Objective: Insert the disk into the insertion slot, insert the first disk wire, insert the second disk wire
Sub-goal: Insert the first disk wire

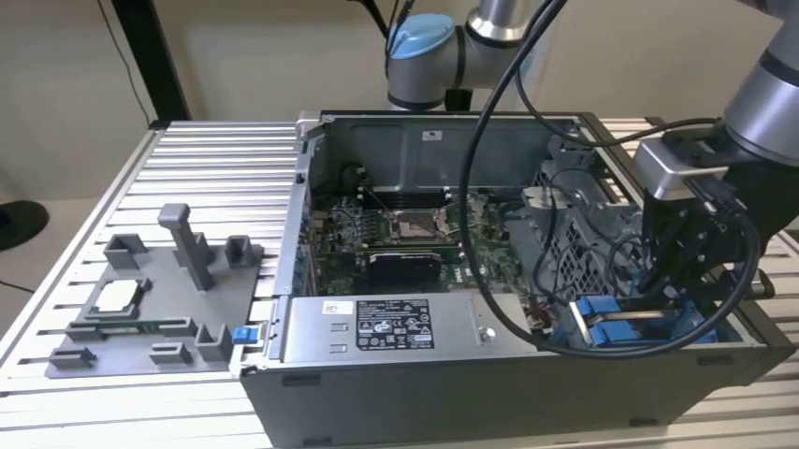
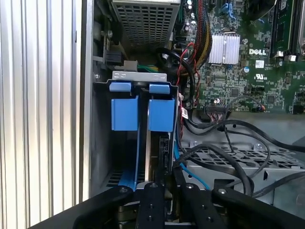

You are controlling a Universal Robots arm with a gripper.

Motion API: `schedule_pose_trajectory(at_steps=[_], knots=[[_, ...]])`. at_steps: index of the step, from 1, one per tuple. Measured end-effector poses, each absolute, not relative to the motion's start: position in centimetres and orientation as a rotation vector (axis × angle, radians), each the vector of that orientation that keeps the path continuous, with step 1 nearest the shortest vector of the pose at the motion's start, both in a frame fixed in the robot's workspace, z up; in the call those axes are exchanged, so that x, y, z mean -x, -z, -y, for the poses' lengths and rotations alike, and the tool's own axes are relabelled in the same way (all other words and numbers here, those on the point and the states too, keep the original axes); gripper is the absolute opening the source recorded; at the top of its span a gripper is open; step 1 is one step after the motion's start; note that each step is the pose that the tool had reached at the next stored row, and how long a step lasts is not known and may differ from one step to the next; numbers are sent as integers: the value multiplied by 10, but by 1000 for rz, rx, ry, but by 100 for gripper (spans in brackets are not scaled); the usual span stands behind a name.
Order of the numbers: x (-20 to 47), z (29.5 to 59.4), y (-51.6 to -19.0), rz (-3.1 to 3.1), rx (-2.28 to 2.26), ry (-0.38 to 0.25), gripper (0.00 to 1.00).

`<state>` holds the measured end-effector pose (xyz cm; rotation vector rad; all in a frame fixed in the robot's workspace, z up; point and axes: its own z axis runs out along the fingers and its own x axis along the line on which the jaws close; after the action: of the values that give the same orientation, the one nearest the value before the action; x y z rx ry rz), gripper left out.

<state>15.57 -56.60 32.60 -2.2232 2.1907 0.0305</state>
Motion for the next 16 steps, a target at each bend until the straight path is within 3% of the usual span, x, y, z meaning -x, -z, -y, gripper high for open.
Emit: schedule_pose_trajectory(at_steps=[16], knots=[[-156,566,-323,-2192,2225,-27,0]])
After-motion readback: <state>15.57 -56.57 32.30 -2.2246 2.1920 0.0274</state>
